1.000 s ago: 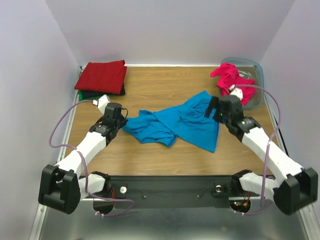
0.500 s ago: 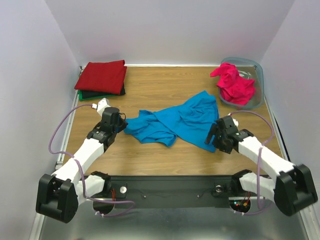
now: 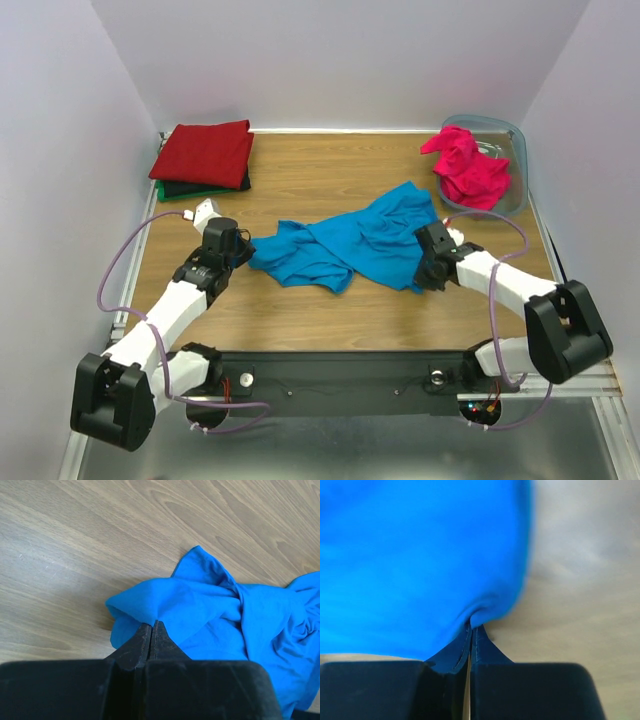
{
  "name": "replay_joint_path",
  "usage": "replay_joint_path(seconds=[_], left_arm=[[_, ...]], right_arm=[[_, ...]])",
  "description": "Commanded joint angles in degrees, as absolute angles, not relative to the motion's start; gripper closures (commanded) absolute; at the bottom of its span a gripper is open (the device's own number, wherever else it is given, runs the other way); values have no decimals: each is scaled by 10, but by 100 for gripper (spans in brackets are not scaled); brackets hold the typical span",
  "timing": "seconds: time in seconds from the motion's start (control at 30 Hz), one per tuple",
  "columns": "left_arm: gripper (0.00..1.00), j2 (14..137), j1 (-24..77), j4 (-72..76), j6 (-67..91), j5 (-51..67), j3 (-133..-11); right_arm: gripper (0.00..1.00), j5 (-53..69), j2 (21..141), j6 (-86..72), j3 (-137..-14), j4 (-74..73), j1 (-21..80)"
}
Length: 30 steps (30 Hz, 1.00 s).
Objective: Fold and stack the t-shirts
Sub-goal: Flatten the tshirt out
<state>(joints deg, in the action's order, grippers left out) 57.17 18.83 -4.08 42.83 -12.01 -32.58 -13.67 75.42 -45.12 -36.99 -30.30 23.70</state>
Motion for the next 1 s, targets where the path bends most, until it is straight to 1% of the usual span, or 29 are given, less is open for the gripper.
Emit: replay_joint_path(seconds=[0.0, 0.07, 0.1, 0.17, 0.2, 0.4, 0.57, 0.67, 0.77, 0.97], left_arm=[[100, 551, 185, -38, 415, -127, -347], [100, 537, 185, -47, 414, -138, -354], [100, 525, 185, -49, 414, -139, -357], [100, 515, 185, -49, 414, -140, -355], [100, 506, 185, -51, 414, -141, -352], [100, 487, 185, -90, 412, -186, -380], [100, 465, 184, -134, 411, -240, -437], [100, 437, 184, -167, 416, -258, -473], [100, 400, 184, -192, 419, -268, -508], [100, 306, 184, -232, 425, -287, -583]], right_arm=[[100, -168, 752, -439, -453, -208, 243], [100, -196, 730, -428, -495, -208, 243], [100, -219, 713, -415, -537, -209, 243], [100, -244, 707, -399, -586, -208, 243], [100, -267, 712, -381, -638, -208, 243], [99, -318, 761, -322, -820, -208, 235], [100, -409, 763, -289, -913, -208, 222], [100, -478, 756, -258, -948, -208, 218], [100, -521, 733, -227, -956, -209, 217], [100, -557, 661, -172, -956, -220, 217]])
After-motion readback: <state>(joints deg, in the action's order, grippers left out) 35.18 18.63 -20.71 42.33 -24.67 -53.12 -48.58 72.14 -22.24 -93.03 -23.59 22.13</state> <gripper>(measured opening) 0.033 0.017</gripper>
